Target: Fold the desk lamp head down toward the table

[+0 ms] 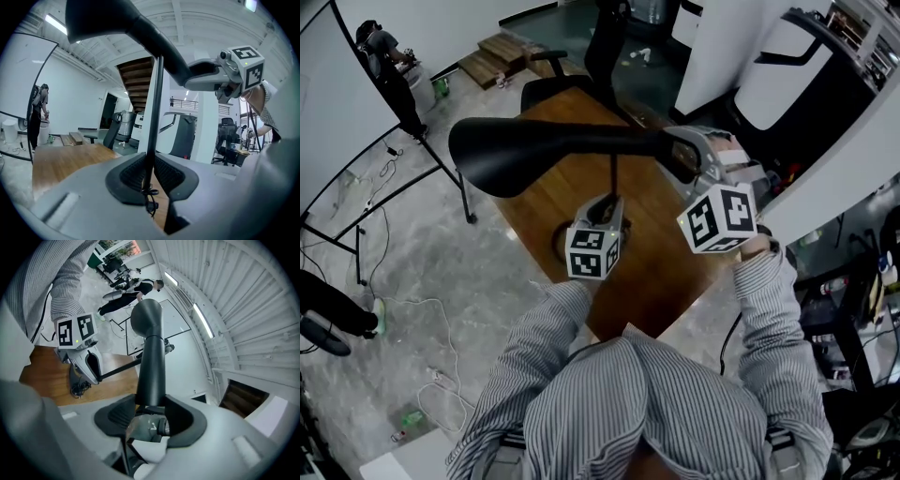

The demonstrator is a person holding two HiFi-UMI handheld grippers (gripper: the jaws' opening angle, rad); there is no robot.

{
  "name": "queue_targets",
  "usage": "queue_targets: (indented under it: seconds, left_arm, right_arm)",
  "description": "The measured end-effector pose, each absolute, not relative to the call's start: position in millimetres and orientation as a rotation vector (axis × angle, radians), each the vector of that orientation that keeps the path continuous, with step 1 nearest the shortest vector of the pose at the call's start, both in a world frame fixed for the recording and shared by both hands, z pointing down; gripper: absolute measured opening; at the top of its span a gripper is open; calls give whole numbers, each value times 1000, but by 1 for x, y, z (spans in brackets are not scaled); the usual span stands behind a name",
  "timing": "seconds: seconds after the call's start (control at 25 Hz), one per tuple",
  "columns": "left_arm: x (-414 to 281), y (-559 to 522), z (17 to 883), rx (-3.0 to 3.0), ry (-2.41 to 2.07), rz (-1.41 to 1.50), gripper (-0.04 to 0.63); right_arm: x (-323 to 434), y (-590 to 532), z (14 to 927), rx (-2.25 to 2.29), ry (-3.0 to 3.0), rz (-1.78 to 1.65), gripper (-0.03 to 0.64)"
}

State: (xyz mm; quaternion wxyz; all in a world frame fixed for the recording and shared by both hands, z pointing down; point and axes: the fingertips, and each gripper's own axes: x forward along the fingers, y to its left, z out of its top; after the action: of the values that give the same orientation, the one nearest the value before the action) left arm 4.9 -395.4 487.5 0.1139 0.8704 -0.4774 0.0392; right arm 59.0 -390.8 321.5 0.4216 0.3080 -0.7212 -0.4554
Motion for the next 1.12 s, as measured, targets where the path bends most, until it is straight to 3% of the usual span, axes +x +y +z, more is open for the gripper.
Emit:
queue_targets:
  seconds: [1.12]
  left_arm:
    - [4, -396, 489, 2524, -1410, 59, 51]
  right_arm:
    - [46, -392, 265, 324, -1096, -1373, 192]
